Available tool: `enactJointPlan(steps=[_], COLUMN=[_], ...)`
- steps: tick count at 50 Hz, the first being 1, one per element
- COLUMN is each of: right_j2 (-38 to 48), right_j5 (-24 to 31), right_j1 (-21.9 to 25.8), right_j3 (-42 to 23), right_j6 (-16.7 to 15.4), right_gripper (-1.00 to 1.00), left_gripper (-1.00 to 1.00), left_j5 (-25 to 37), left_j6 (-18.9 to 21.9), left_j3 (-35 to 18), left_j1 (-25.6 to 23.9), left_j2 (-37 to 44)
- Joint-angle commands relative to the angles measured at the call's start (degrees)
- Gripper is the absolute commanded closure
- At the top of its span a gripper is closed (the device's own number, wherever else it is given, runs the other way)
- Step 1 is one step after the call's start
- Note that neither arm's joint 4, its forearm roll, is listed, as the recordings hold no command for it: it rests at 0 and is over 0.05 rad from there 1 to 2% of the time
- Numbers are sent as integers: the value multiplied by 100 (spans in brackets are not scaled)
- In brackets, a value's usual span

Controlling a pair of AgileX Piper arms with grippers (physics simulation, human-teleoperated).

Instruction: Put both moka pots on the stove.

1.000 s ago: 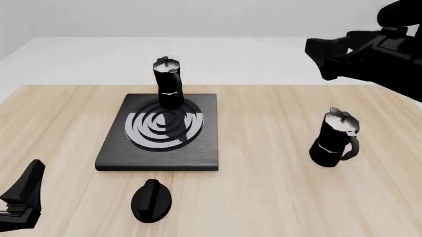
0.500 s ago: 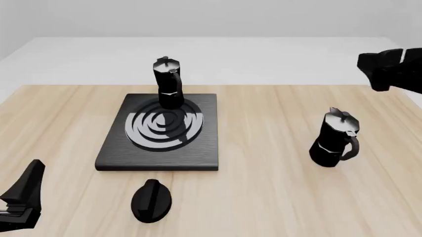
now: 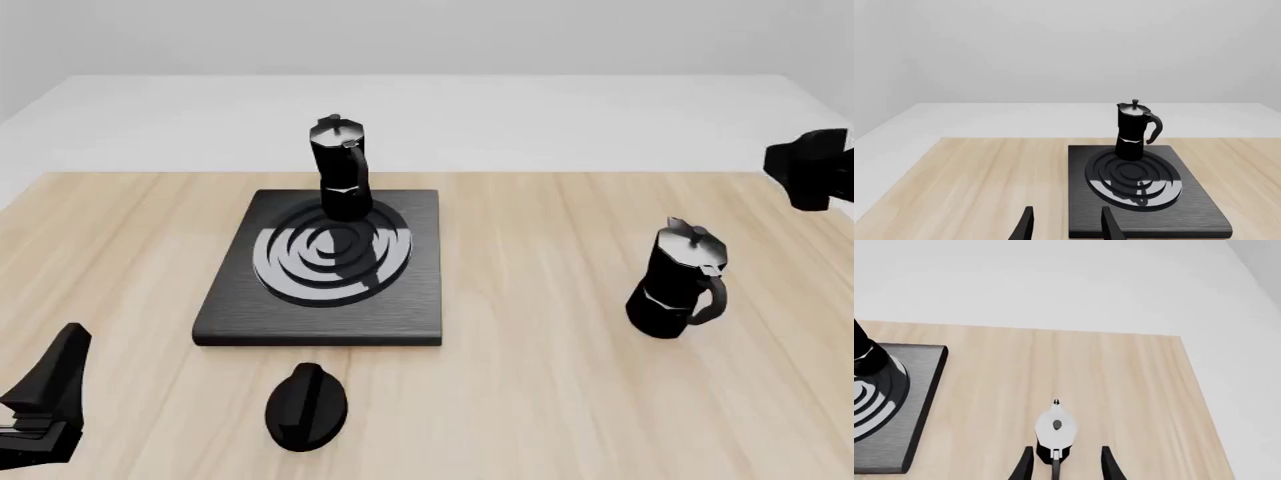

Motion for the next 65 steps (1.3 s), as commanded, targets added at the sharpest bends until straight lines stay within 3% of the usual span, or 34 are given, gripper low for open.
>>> enactJointPlan(steps=[1, 36, 65], right_j2=[148, 1298, 1699], right_j5=[206, -192, -590], right_j1=[-208, -58, 45], right_j3=[62, 213, 522], right_j6=[-77, 190, 347], right_gripper=[-100, -100, -100], left_gripper=[-100, -100, -100], left_j5=[0, 0, 0], left_j6=[0, 0, 0], left_j3=[0, 0, 0], left_j1=[0, 0, 0], left_j2=[0, 0, 0])
